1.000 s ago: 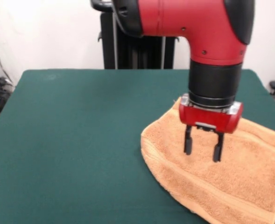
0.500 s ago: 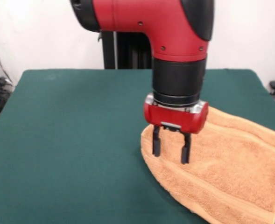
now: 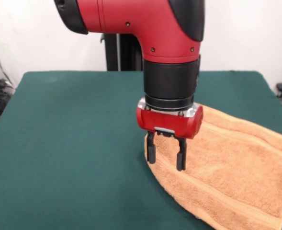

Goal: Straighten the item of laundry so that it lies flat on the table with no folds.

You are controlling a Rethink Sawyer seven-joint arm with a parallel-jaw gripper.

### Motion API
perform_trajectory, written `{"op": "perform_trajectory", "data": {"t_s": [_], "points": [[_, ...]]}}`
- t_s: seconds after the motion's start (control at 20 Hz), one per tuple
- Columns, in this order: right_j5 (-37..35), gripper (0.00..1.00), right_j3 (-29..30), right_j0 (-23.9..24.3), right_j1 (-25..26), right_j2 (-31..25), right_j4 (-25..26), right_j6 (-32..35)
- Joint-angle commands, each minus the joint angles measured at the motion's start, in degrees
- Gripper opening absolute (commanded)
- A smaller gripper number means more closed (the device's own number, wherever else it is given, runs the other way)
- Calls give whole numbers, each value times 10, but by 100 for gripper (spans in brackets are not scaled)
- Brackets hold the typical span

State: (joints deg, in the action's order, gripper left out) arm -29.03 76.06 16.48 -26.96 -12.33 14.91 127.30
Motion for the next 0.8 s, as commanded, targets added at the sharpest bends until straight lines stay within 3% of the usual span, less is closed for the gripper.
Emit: {"op": "perform_trajectory", "data": {"t_s": [0.05,0.6,0.8], "points": [[-58,100,49,-4,46,-83,47,-142],[-51,100,-39,-30,118,-70,120,-139],[-37,100,-50,-18,143,-86,129,-140]]}}
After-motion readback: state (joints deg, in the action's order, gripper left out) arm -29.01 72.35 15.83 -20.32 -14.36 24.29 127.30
